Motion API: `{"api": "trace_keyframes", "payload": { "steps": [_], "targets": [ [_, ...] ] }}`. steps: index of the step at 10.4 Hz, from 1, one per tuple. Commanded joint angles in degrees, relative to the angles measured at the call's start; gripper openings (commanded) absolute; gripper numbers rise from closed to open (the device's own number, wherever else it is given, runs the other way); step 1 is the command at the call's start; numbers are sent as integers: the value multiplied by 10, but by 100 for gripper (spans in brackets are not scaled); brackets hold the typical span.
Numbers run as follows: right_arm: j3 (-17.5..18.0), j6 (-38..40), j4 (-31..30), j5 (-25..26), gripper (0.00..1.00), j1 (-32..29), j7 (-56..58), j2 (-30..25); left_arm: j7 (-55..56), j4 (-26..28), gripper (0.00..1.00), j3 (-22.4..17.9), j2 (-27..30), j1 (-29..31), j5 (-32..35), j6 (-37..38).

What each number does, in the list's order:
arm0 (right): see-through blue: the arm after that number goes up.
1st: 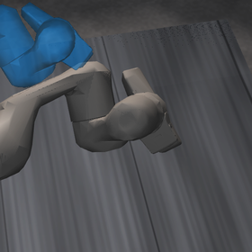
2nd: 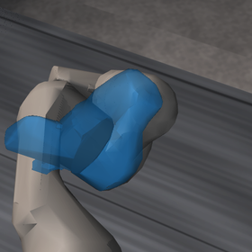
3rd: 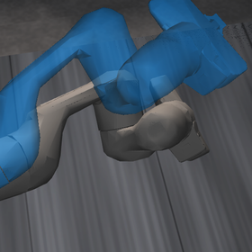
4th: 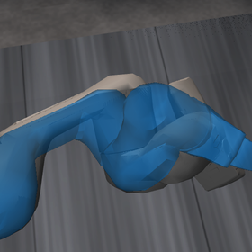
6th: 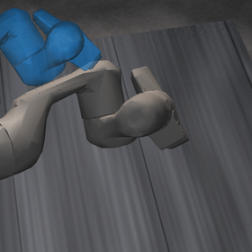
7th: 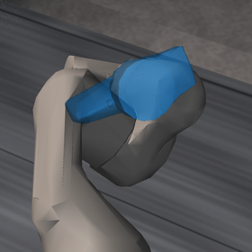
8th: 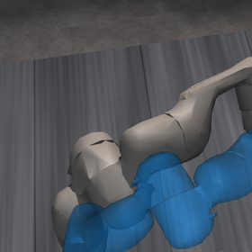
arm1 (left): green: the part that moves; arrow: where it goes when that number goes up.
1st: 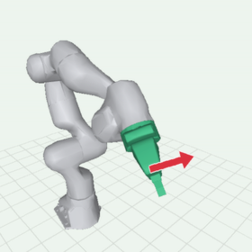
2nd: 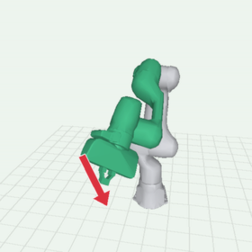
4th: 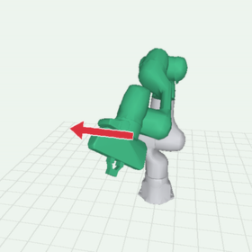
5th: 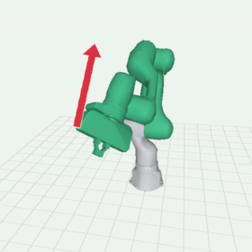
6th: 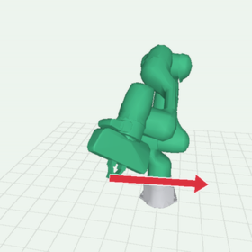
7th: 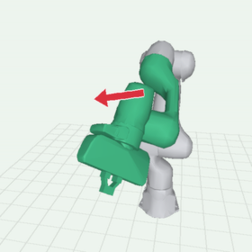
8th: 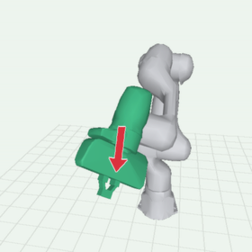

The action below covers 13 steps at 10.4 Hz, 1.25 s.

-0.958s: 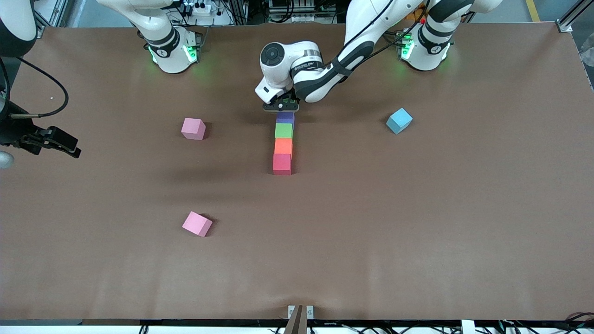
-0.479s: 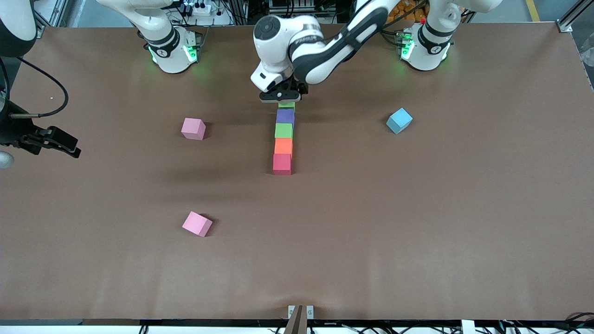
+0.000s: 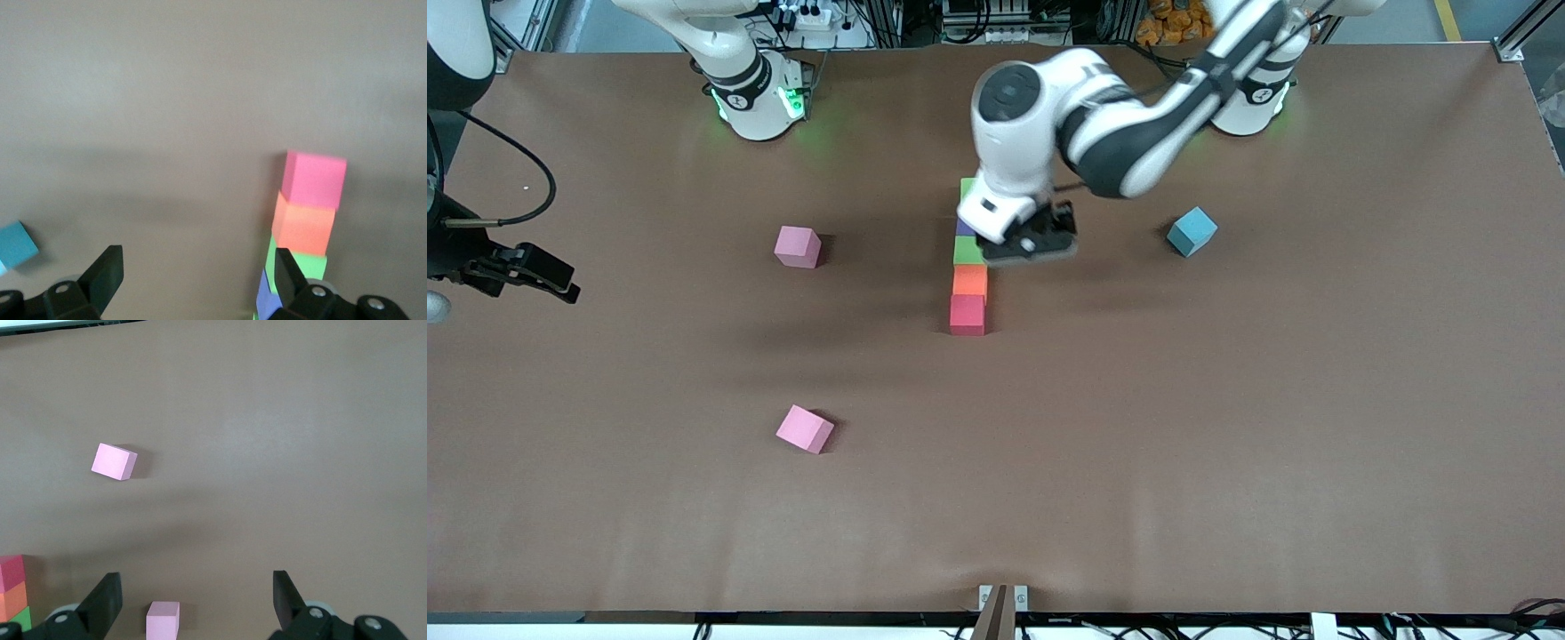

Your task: Arrange blocks into number 1

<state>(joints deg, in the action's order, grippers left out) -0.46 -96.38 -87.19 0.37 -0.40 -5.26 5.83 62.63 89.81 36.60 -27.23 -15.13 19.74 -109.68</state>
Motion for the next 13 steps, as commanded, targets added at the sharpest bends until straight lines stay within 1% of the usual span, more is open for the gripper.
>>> {"api": "trace_keyframes", "payload": {
  "steps": [1,4,5,6,7,8,10,12,13],
  "targets": [
    [4,11,16,-10,100,-7,6,7,-64,-23,100,3,16,44,-8,34],
    [3,11,17,-9,100,-7,4,7,-125,-20,100,4,37,89,-8,91],
    [3,11,17,-9,100,-7,4,7,-160,-17,100,-9,58,92,-17,107],
    [3,10,17,-9,100,-7,4,7,-189,-12,100,-61,77,79,-39,115],
    [4,11,17,-9,100,-8,5,7,-226,3,100,-107,98,61,-71,114],
    [3,11,17,-9,100,-7,5,7,-272,22,100,-149,121,56,-89,114],
    [3,11,18,-8,100,-8,4,7,-325,80,100,-209,176,52,-119,114],
    [3,11,18,-4,100,-7,5,7,-331,148,100,-281,234,32,-137,115],
    [3,11,18,0,100,-6,5,7,-356,160,100,-309,251,31,-140,117]
  ]
}}
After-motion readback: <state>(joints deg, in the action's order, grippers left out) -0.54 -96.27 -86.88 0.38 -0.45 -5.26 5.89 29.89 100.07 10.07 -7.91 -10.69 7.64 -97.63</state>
